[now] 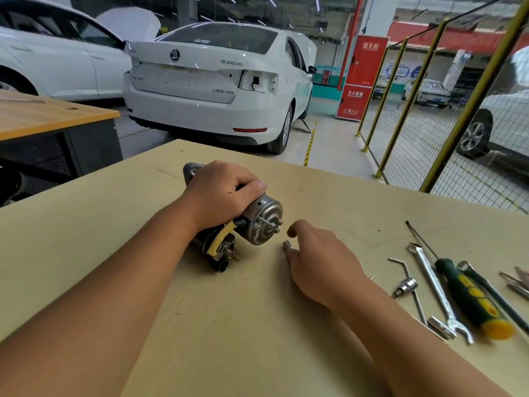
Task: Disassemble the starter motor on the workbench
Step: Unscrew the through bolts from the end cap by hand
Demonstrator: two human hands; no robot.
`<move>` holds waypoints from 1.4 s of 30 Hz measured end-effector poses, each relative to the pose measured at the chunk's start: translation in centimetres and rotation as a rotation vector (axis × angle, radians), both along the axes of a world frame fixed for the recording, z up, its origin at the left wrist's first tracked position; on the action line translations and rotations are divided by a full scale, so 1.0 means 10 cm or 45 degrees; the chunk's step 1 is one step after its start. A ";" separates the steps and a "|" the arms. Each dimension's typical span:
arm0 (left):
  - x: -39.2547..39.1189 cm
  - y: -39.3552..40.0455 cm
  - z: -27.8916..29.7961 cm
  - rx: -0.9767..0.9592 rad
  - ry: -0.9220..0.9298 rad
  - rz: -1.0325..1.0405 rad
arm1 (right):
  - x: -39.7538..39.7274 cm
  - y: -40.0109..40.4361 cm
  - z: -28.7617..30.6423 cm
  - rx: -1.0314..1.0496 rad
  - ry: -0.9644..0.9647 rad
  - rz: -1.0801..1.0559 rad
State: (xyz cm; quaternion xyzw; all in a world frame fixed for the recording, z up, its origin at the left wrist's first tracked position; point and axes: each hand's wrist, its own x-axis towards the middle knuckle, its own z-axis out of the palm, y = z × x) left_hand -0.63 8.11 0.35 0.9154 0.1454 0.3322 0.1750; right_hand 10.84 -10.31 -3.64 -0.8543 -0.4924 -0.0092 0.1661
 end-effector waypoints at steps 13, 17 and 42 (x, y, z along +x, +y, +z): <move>0.03 -0.01 -0.01 0.040 0.002 0.017 | 0.00 0.08 -0.01 1.129 1.170 -0.017; 0.03 -0.02 0.00 0.050 0.012 0.024 | 0.04 0.03 -0.01 1.179 1.131 -0.094; -0.01 0.01 -0.02 -0.066 -0.110 -0.038 | -0.03 0.10 0.00 0.412 0.474 -0.037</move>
